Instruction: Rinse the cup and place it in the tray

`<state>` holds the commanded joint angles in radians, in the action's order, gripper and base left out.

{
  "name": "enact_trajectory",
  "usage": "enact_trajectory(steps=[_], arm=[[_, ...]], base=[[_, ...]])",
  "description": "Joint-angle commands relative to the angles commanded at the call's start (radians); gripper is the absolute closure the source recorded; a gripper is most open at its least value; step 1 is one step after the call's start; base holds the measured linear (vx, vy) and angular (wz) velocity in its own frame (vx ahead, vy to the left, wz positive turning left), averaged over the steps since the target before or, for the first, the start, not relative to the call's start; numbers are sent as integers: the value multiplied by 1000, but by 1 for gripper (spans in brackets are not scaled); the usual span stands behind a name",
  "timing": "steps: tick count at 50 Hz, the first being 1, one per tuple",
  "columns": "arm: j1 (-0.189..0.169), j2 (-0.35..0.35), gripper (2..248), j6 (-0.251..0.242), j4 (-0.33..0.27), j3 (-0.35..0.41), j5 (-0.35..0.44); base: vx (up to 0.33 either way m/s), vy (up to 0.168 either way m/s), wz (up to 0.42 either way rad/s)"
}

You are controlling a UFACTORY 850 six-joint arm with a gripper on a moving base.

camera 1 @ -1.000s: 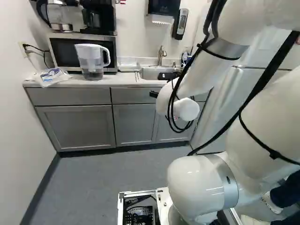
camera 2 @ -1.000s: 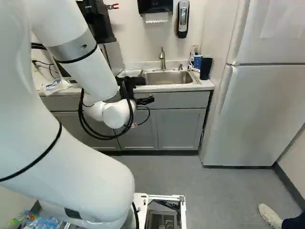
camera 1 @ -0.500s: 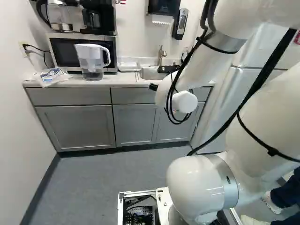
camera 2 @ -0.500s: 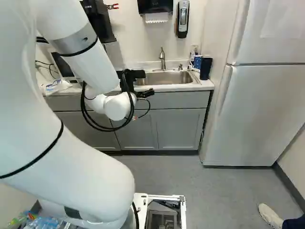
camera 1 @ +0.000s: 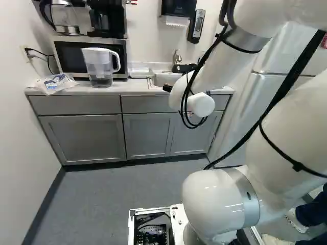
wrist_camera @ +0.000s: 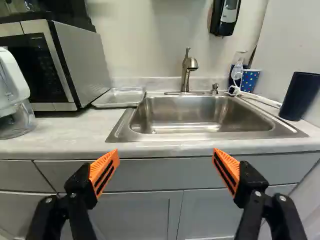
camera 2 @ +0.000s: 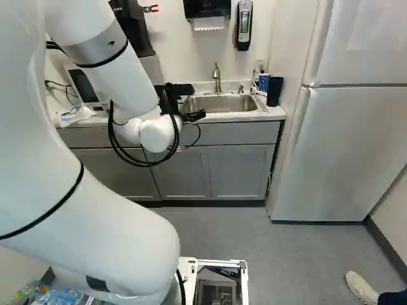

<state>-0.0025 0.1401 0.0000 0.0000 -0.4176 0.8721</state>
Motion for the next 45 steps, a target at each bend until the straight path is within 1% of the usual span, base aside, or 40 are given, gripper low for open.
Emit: enact_trajectory(steps=[19, 45], arm=[[0, 13, 3, 0, 0, -32, -19], [0, 28, 3, 0, 0, -78, -70]], base=[[0, 0, 0], [0, 0, 0]])
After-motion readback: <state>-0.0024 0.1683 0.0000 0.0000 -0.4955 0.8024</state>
